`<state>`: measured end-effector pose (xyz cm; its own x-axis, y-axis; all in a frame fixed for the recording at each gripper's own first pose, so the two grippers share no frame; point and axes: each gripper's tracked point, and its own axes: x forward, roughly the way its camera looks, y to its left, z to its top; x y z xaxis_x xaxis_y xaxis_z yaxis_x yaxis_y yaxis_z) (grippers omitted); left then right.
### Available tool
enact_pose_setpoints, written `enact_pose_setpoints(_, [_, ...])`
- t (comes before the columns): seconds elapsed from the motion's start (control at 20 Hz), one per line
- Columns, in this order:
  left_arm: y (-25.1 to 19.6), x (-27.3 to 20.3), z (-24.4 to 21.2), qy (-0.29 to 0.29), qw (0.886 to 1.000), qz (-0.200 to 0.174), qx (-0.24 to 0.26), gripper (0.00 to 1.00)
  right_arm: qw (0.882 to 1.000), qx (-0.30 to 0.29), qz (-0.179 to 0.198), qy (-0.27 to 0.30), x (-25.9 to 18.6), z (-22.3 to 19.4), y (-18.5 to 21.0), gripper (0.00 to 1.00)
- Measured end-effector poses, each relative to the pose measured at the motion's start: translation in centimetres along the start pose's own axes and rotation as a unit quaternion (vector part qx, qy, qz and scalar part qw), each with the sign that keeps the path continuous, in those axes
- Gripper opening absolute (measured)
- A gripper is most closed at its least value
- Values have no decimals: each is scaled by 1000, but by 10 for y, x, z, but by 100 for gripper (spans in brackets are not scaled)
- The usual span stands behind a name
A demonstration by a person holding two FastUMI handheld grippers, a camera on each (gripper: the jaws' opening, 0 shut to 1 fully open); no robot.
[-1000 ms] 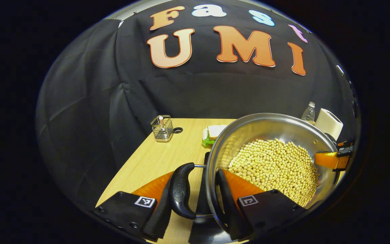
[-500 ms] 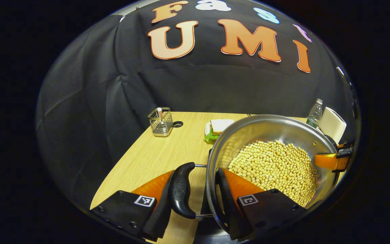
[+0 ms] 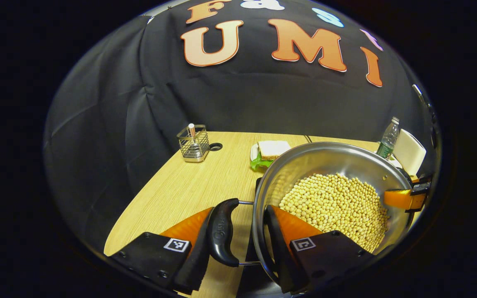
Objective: First push the handle of the pot to place it horizontally, then grasp the pot with both hands and set it on the induction cooktop.
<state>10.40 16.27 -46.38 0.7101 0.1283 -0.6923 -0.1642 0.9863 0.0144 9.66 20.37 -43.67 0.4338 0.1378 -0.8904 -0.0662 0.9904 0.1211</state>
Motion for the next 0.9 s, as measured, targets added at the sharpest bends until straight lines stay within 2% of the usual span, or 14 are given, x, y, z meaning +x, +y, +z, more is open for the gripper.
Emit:
enact_pose_setpoints(0.05, [0, 2, -1, 0, 1000, -1, -2, 75, 1000, 1, 1, 0, 0, 2, 0, 64])
enact_pose_setpoints(0.35, [-1, 6, -6, 1, 1000, 1, -9, 75, 1000, -4, 4, -1, 1, 1, 0, 65])
enact_pose_setpoints(0.4, [0, 8, -6, 3, 1000, 2, -10, 72, 1000, -10, 6, 2, 0, 0, 1, 66])
enact_pose_setpoints(0.45, [1, 10, -8, 6, 1000, 7, -8, 76, 1000, -16, 10, -1, -3, 3, 1, 68])
enact_pose_setpoints(0.5, [3, 6, 2, -10, 1000, 16, 0, 77, 1000, -23, 9, -6, -4, 3, 0, 71])
enact_pose_setpoints(0.55, [3, -2, 15, -31, 999, 26, 13, 78, 999, -33, 6, -14, -6, 7, -2, 67])
enact_pose_setpoints(0.6, [6, -11, 30, -53, 997, 40, 28, 87, 999, -42, 2, -31, -9, 14, -4, 76])
enact_pose_setpoints(0.7, [10, -28, 56, -89, 994, 54, 43, 79, 997, -45, -6, -61, -21, 27, -12, 78])
enact_pose_setpoints(0.75, [11, -33, 61, -97, 993, 59, 41, 80, 997, -40, -2, -67, -28, 30, -14, 78])
enact_pose_setpoints(0.8, [11, -39, 64, -101, 992, 62, 38, 91, 997, -35, 1, -73, -35, 32, -15, 80])
enact_pose_setpoints(0.85, [11, -41, 62, -105, 992, 62, 34, 85, 996, -32, 1, -83, -42, 36, -20, 80])
enact_pose_setpoints(0.9, [11, -46, 64, -111, 991, 62, 30, 86, 994, -33, -8, -100, -52, 43, -26, 81])
